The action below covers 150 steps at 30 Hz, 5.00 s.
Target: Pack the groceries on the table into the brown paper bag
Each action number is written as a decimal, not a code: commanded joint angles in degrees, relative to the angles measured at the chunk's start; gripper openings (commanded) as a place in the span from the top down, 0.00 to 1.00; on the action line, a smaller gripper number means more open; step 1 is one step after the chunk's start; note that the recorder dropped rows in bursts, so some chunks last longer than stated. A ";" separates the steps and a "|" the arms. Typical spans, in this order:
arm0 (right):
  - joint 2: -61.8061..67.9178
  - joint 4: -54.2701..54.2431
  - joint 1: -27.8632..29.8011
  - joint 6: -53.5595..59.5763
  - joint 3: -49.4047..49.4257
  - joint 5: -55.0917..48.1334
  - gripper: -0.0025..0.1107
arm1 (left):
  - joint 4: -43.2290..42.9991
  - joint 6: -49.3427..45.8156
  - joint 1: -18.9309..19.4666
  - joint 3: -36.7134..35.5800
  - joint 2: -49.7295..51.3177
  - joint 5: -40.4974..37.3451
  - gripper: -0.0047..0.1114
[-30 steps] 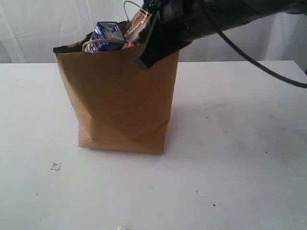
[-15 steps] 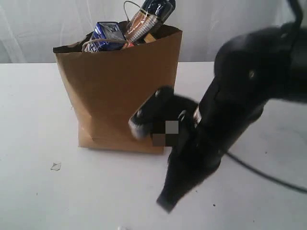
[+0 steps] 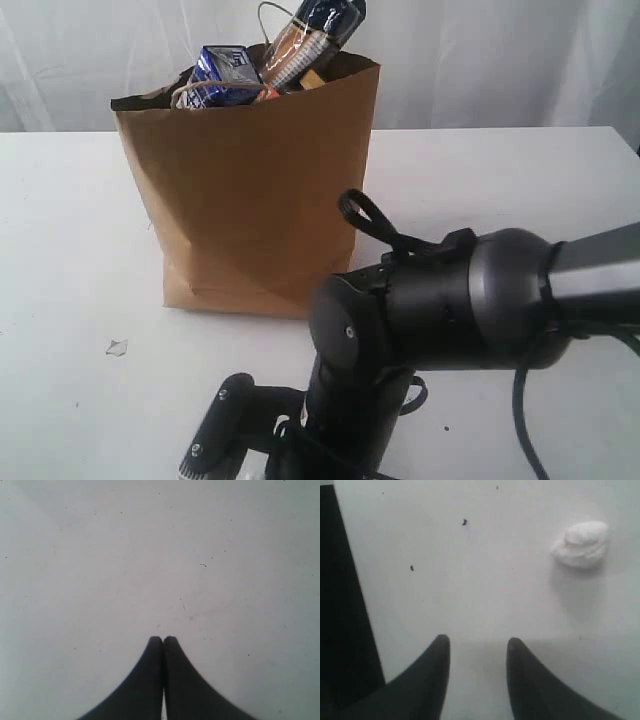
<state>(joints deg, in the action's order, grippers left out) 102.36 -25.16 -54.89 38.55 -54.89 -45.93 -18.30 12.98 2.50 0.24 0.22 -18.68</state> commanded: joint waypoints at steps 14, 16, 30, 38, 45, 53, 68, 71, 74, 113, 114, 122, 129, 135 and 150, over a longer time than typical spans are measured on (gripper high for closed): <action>1.78 0.81 -1.76 7.89 -1.38 17.36 0.56 | 0.12 0.20 -0.49 -0.24 -0.22 -0.19 0.96; 2.30 2.16 -1.76 7.73 -1.38 19.43 0.56 | 0.12 0.20 -0.49 -0.24 -0.22 -0.19 0.96; 2.30 3.11 -1.76 7.73 -1.73 13.45 0.87 | 0.12 0.20 -0.49 -0.24 -0.22 -0.19 0.96; -0.76 2.99 -1.76 7.01 -2.41 12.57 0.96 | 0.12 0.20 -0.49 -0.24 -0.22 -0.19 0.96; -7.06 1.56 -1.76 0.99 -7.45 9.70 0.97 | 0.12 0.20 -0.49 -0.24 -0.22 -0.19 0.96; -16.78 -5.94 -1.76 2.33 -13.91 10.12 0.97 | 0.12 0.20 -0.49 -0.24 -0.22 -0.19 0.96; -21.30 -5.49 -0.75 13.87 -15.90 71.50 0.97 | 0.12 0.20 -0.49 -0.24 -0.22 -0.19 0.96; -15.80 -6.77 4.24 18.23 -15.90 76.32 0.97 | 0.12 0.20 -0.49 -0.24 -0.22 -0.19 0.96; -12.47 -12.38 7.43 18.23 -15.90 75.57 0.97 | 0.12 0.20 -0.49 -0.24 -0.22 -0.19 0.96; -23.02 -51.47 22.34 81.25 -8.13 89.11 0.83 | 0.12 0.20 -0.49 -0.24 -0.22 -0.19 0.96; -23.02 -52.00 25.22 84.33 -7.08 90.89 0.87 | 0.12 0.20 -0.49 -0.24 -0.22 -0.19 0.96; -23.73 -74.79 45.36 83.84 3.05 97.25 0.98 | 0.12 0.20 -0.49 -0.24 -0.22 -0.19 0.96; -33.33 -74.79 51.04 63.99 17.90 69.19 0.98 | 0.11 0.20 -0.49 -0.24 -0.22 -0.18 0.96; -44.23 -67.35 57.09 51.12 25.32 37.07 0.98 | 0.11 0.20 -0.49 -0.24 -0.22 -0.18 0.96; -69.89 -67.75 59.77 64.62 24.29 47.53 0.98 | 0.11 0.20 -0.49 -0.24 -0.22 -0.18 0.96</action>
<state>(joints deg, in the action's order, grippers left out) 34.66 -93.06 4.56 99.68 -30.33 0.00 -18.30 12.98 2.50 0.24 0.22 -18.68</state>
